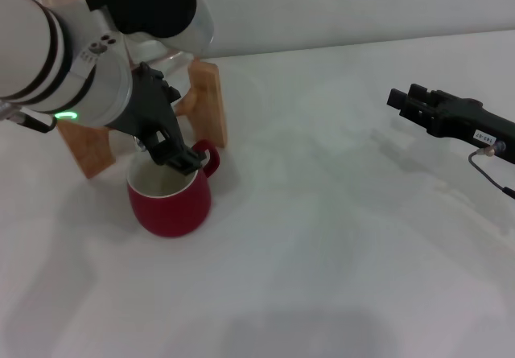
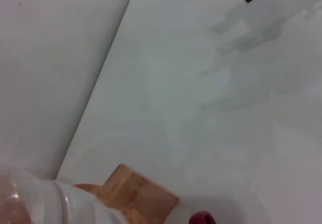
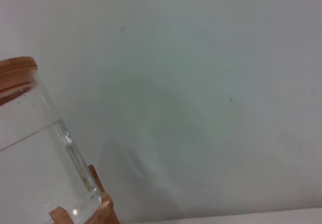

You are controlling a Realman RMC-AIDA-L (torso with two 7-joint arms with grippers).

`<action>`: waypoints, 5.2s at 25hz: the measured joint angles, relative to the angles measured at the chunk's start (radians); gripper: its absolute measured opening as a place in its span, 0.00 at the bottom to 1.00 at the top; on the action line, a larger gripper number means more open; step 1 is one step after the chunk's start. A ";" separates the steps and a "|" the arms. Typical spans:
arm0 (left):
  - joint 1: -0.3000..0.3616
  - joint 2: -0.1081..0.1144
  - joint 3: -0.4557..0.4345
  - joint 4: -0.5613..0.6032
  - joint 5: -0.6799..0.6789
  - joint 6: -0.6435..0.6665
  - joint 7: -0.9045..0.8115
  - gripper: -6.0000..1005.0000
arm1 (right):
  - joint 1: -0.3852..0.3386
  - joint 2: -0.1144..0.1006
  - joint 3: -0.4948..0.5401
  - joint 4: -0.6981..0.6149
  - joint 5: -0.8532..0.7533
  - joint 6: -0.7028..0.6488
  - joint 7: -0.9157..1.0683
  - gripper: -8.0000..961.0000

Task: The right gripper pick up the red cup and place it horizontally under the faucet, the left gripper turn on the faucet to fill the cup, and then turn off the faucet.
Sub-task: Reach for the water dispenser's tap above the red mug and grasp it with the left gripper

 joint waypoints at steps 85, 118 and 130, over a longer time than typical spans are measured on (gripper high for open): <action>0.013 -0.002 -0.005 0.087 -0.004 -0.019 -0.003 0.87 | 0.004 -0.009 0.005 -0.014 -0.001 -0.005 0.011 0.54; 0.274 -0.002 0.146 0.329 0.086 -0.038 -0.033 0.87 | -0.001 -0.023 0.017 -0.015 0.001 0.001 0.031 0.54; 0.270 -0.002 0.148 0.321 0.104 -0.030 -0.034 0.87 | -0.001 -0.023 0.017 -0.015 -0.004 0.002 0.034 0.54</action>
